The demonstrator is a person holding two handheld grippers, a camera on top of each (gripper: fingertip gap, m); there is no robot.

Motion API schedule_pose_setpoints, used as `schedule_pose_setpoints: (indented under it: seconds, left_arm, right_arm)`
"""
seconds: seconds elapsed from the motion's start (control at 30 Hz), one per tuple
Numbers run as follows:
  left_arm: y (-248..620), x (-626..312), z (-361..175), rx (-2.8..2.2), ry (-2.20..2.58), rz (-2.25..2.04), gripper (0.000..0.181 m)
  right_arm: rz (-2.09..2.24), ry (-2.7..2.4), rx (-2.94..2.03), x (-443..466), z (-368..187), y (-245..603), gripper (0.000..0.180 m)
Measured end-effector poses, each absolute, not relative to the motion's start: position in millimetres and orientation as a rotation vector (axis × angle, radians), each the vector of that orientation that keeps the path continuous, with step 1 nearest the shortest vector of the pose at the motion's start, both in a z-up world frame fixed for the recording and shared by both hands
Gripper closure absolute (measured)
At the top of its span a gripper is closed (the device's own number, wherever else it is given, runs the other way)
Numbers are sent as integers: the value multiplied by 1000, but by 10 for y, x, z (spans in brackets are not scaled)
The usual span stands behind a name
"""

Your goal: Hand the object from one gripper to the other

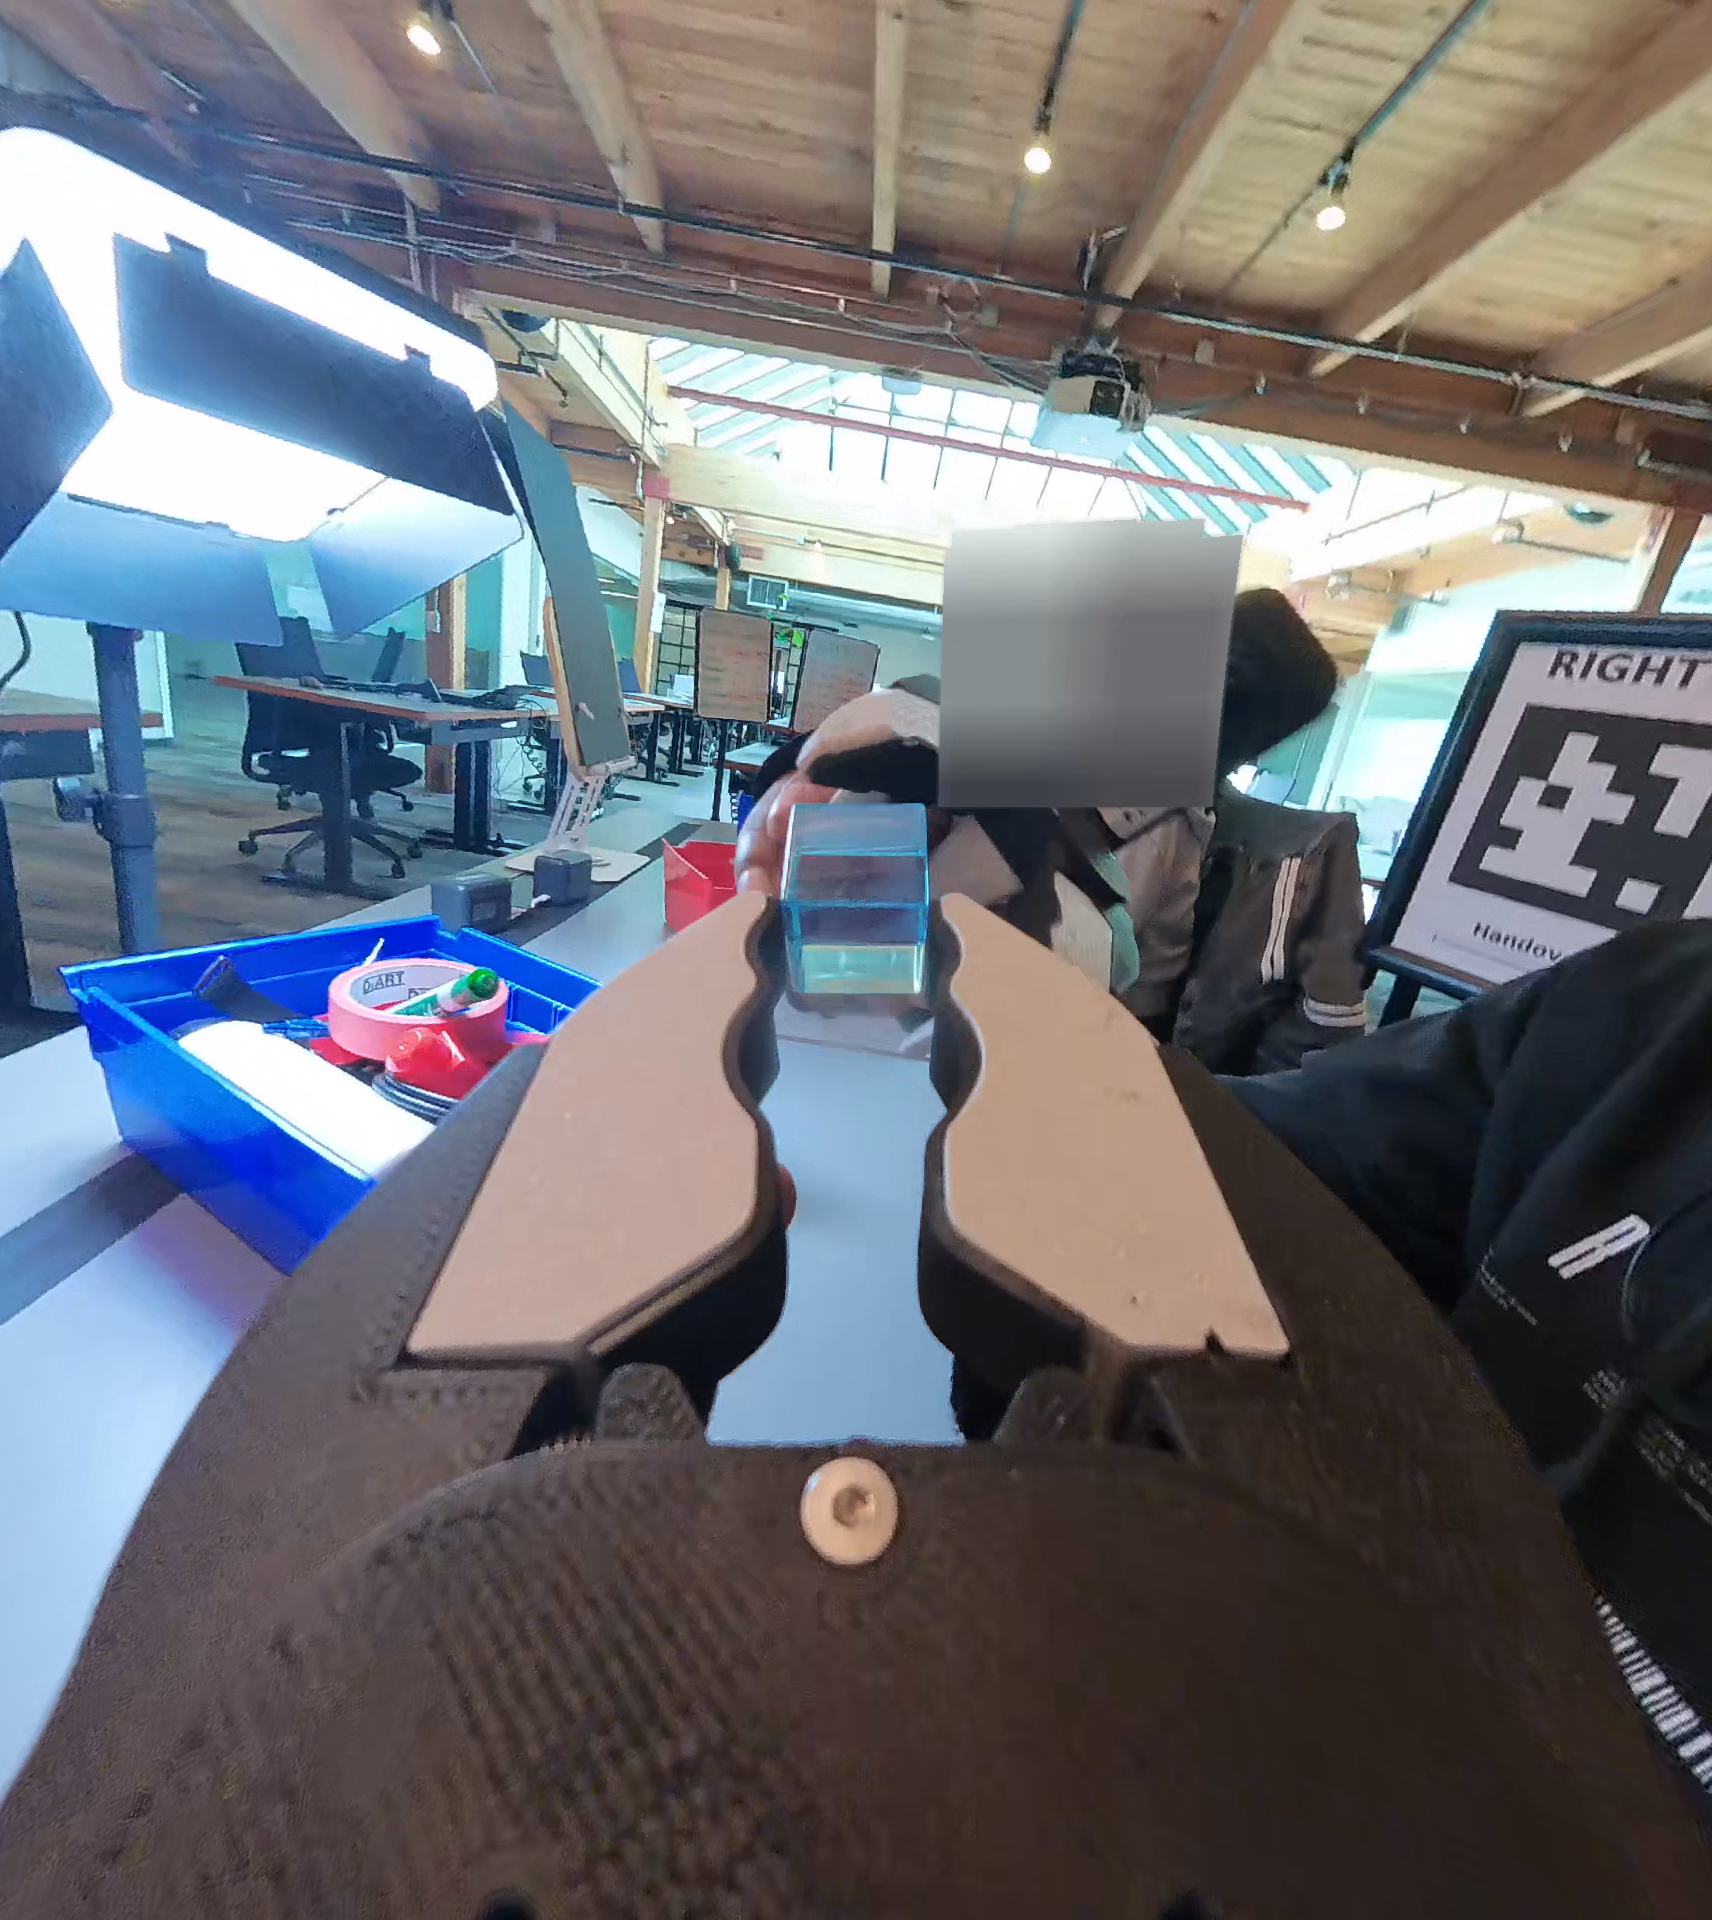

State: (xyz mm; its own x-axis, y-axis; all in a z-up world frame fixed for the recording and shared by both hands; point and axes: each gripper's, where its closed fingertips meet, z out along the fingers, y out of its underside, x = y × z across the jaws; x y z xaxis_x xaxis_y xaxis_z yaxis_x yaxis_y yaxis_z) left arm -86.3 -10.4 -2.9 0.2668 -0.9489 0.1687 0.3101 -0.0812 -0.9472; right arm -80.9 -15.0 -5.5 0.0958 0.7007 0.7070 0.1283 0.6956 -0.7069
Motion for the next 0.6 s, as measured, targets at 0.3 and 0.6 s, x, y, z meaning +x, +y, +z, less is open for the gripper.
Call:
schedule_pose_setpoints:
  seconds: [0.3,0.6]
  left_arm:
    - [-148,-745,-82,-1215,738,-1250,155]
    - [-130,-821,-25,-1207,713,-1239,135]
  right_arm:
    - [391,-1423,-747,-906,-123,-110,130]
    - [465,-1400,-773,-806,-63,-39,136]
